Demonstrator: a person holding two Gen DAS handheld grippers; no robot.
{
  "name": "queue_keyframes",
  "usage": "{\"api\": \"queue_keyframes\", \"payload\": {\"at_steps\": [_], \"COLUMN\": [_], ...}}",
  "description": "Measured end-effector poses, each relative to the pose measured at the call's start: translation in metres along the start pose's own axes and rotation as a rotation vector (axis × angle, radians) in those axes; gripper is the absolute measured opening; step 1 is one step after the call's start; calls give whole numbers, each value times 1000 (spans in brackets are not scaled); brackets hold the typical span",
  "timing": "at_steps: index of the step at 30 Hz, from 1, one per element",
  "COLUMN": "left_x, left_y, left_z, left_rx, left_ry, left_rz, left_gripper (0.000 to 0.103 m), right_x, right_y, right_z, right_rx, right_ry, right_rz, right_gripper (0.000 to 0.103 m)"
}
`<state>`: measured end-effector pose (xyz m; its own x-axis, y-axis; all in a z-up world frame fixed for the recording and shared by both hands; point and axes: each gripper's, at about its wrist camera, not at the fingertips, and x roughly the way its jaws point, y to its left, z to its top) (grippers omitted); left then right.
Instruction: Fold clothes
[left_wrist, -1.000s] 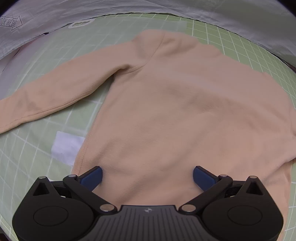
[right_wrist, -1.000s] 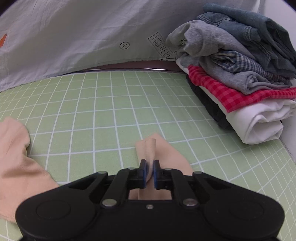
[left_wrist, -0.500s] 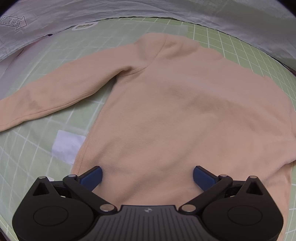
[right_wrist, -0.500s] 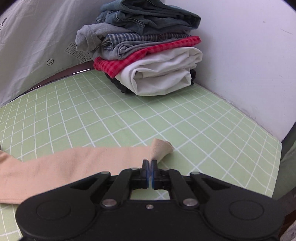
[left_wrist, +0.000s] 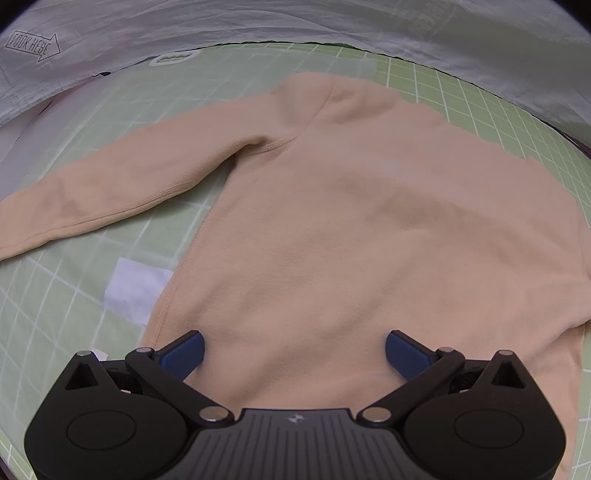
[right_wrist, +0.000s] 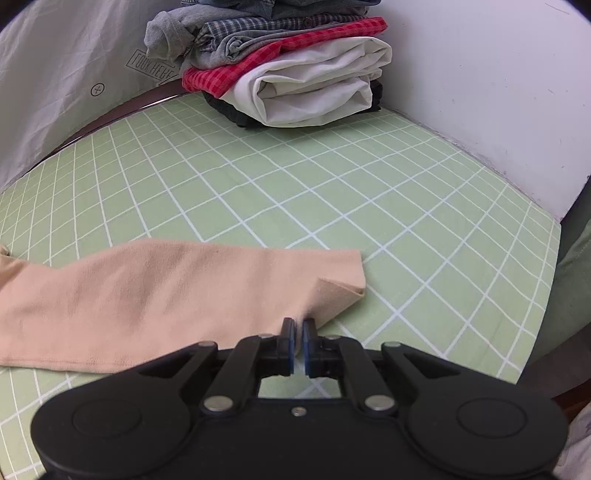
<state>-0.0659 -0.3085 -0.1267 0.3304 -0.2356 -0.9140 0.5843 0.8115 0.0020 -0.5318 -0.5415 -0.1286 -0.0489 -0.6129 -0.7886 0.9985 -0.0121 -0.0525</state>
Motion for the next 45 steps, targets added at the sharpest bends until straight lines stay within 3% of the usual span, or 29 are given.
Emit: {"api": "queue_keyframes", "payload": {"at_steps": [3, 13, 18, 20, 21, 23, 24, 25, 30, 35, 36, 37, 39, 41, 43, 45], "left_x": [-1, -2, -4, -5, -5, -5, -5, -6, -6, -6, -6, -6, -7, -7, -7, -8], "left_y": [0, 1, 1, 0, 0, 0, 0, 0, 1, 1, 1, 1, 1, 1, 1, 2], "left_z": [-1, -1, -2, -2, -2, -2, -2, -2, -3, -2, -2, -2, -2, -2, -2, -2], "left_rx": [-1, -4, -10, -14, -15, -16, -17, -17, -17, -20, -19, -19, -17, -16, -15, -13], "left_ry": [-1, -5, -14, -17, -18, -21, -22, -23, -32, -37, -36, -36, -35, -35, -35, -34], "left_rz": [1, 2, 4, 6, 7, 8, 8, 8, 8, 9, 9, 8, 8, 7, 6, 5], "left_gripper": [103, 103, 103, 103, 103, 103, 103, 103, 103, 103, 103, 103, 103, 103, 103, 103], "right_x": [-3, 24, 35, 34, 33, 28, 25, 22, 6, -3, -4, -4, -8, -14, -20, -22], "right_y": [0, 1, -15, -18, -18, -16, -15, -14, -16, -10, -8, -6, -2, 8, 21, 40], "right_z": [7, 27, 24, 20, 19, 17, 16, 15, -1, -7, -6, -5, -1, 6, 14, 24], "right_rx": [6, -55, 61, 81, 79, 48, 39, 41, 70, -9, -22, -31, -56, -101, -152, -204], "right_ry": [-42, -73, -24, -22, -24, -30, -28, -15, 34, 61, 63, 61, 32, -18, -77, -124], "right_rz": [-36, -58, -12, 30, 50, 84, 97, 100, 73, 29, 16, -4, -38, -51, -56, -6], "right_gripper": [49, 75, 79, 75, 67, 41, 21, 11, 8, 12, 18, 35, 53, 59, 77, 81]}}
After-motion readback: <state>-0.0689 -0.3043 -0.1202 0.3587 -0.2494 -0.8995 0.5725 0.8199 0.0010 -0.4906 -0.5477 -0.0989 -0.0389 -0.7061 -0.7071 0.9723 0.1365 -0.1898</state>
